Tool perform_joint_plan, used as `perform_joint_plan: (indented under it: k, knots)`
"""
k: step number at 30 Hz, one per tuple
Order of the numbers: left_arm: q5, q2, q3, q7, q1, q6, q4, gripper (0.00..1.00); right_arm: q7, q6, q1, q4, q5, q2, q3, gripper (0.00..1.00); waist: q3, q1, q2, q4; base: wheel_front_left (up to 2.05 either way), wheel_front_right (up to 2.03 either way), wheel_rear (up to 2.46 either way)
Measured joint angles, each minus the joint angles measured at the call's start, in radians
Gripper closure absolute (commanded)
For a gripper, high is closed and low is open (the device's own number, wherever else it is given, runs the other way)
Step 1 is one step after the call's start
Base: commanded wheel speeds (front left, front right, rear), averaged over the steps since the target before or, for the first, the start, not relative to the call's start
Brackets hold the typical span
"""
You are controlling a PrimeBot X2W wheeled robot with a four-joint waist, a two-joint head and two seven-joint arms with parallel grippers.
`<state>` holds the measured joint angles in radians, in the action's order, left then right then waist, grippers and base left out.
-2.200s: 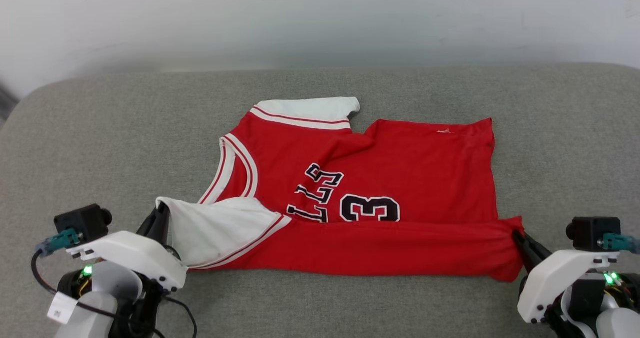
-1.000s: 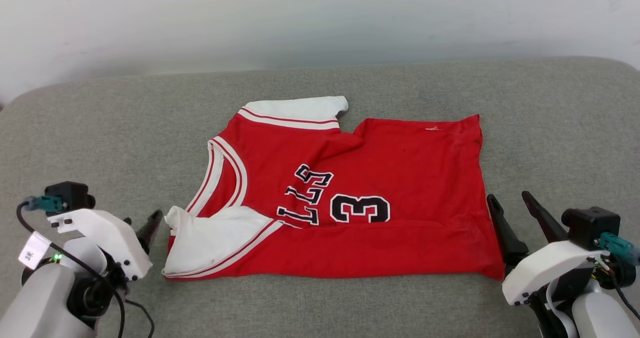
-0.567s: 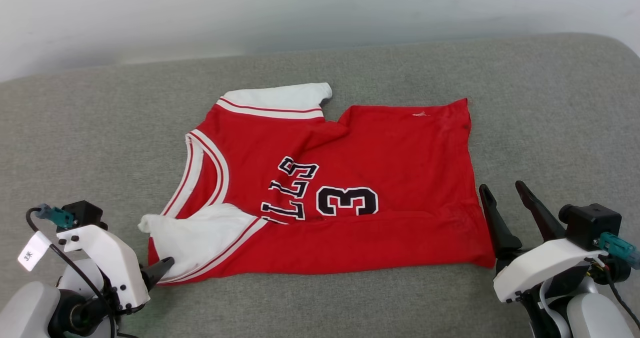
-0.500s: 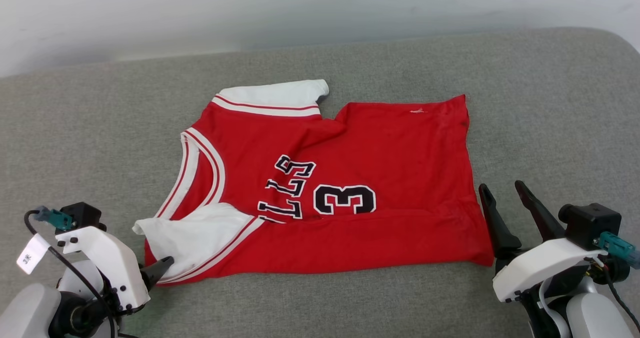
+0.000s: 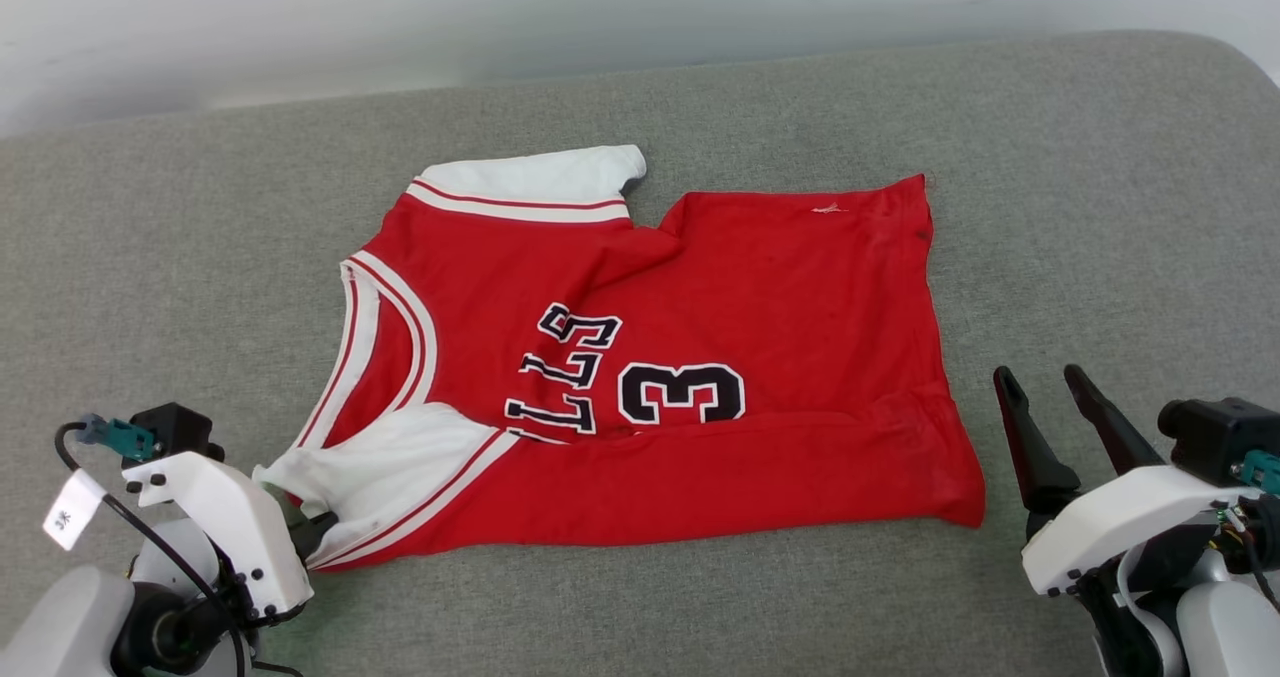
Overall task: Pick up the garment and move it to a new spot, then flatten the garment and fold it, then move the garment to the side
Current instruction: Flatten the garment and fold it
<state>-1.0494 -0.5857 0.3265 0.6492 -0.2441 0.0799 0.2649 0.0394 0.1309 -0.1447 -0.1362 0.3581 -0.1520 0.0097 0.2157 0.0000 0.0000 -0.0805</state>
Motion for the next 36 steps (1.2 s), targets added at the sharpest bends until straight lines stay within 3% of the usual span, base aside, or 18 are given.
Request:
perform_joint_plan:
  k: [4, 13, 23, 25, 26, 36]
  knots:
    - [0.027, -0.005, -0.003, -0.050, 0.006, -0.009, -0.018, 1.00, 0.111, 0.000, 0.000, 0.001, 0.041, -0.020, -0.007, 0.00, -0.010, 0.0000, 0.0000, 0.007, 0.00, 0.00, 0.00]
    - [0.071, -0.037, -0.025, -0.115, 0.020, 0.017, -0.153, 1.00, 0.509, 0.000, -0.016, 0.009, 0.109, -0.096, 0.050, 0.00, -0.013, 0.0000, 0.0000, 0.029, 0.00, 0.00, 0.00]
    - [0.077, -0.029, -0.017, -0.125, 0.020, 0.018, -0.201, 1.00, 0.630, 0.000, -0.115, -0.121, 0.128, -0.091, 0.118, 0.00, 0.026, 0.0001, 0.0000, 0.055, 0.00, 0.00, 0.00]
    - [0.077, -0.027, -0.017, -0.126, 0.019, 0.018, -0.201, 1.00, 0.645, 0.000, -0.125, -0.137, 0.138, -0.094, 0.128, 0.51, 0.031, 0.0001, 0.0000, 0.058, 0.00, 0.00, 0.00]
    - [0.077, -0.027, -0.016, -0.126, 0.019, 0.019, -0.201, 1.00, 0.650, 0.000, -0.130, -0.142, 0.144, -0.095, 0.131, 1.00, 0.032, 0.0000, 0.0000, 0.058, 0.00, 0.00, 0.00]
    - [0.046, -0.006, -0.029, -0.147, 0.075, 0.029, -0.204, 1.00, 0.643, 0.000, -0.135, -0.131, 0.186, -0.105, 0.146, 1.00, 0.005, 0.0001, 0.0000, 0.049, 0.00, 0.00, 0.00]
